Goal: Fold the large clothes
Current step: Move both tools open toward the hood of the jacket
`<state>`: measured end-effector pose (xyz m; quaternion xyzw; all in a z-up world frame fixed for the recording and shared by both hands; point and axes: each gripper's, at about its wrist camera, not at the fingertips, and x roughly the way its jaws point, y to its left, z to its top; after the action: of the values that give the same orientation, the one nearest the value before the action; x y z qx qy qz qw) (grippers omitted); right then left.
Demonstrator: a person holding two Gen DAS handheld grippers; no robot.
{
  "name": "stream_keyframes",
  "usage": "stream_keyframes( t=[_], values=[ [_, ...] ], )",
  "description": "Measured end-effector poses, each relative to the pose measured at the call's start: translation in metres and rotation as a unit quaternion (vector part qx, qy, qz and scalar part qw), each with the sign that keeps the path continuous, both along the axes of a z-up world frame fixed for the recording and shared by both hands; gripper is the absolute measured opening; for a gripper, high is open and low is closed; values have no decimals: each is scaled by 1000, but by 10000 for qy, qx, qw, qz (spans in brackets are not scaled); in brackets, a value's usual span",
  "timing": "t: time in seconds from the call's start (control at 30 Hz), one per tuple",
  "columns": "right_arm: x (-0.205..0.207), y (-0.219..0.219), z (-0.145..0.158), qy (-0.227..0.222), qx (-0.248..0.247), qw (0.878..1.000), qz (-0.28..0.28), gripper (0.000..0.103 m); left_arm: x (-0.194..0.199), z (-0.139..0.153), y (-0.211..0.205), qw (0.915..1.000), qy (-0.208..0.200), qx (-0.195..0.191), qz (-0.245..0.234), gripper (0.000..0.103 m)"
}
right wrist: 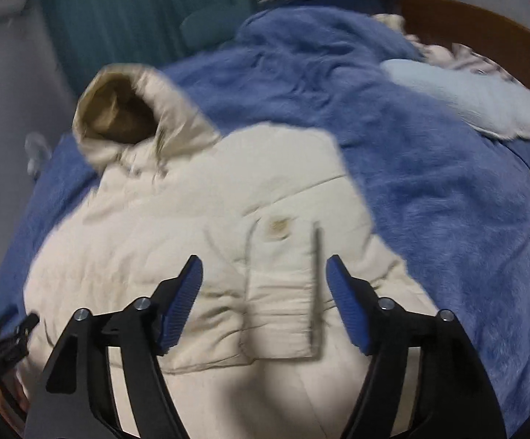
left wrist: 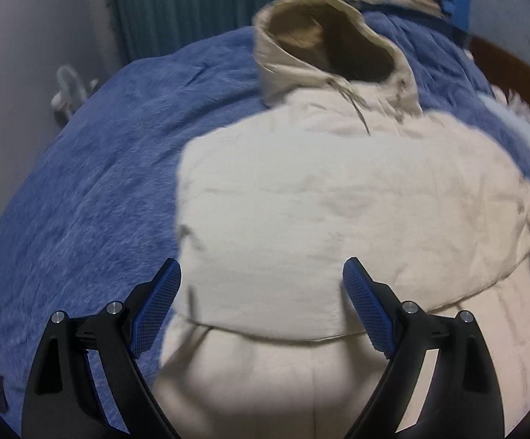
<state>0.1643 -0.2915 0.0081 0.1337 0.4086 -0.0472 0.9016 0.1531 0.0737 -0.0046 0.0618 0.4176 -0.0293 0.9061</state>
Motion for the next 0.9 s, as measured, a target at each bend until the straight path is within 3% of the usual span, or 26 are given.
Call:
stream_keyframes(
  t=[0.1, 0.2, 0.33, 0.43, 0.53, 0.63, 0.7, 0.8, 0.9],
  values=[
    [13, 14, -28, 440, -173, 9984, 318, 69, 8, -25, -6, 9993, 354, 119, -16, 87],
    [17, 19, -49, 648, -257, 9970, 331, 70, 7, -21, -6, 9994, 324, 135, 33, 87],
    [11, 15, -23, 183, -276, 9993, 190, 70, 12, 19, 0, 9988, -113, -481, -6, 87],
    [21, 22, -8, -110, -527, 9978, 378, 70, 44, 38, -6, 9989, -139, -415, -147, 87],
    [38, 28, -14, -17, -846, 9945, 622, 79, 74, 30, -9, 9992, 41, -314, -232, 87],
    [56, 31, -32, 252, -814, 9929, 827, 80, 95, -6, -13, 9988, 355, -118, -310, 87],
    [61, 30, -35, 304, -767, 9927, 881, 81, 94, -23, -10, 9985, 390, -228, -313, 88],
    [62, 26, -16, 106, -771, 9940, 771, 80, 95, -15, -5, 9980, 378, -337, -365, 88],
    [83, 36, 3, -142, -849, 9906, 1067, 80, 105, 13, 7, 9973, 65, -596, -433, 88]
  ],
)
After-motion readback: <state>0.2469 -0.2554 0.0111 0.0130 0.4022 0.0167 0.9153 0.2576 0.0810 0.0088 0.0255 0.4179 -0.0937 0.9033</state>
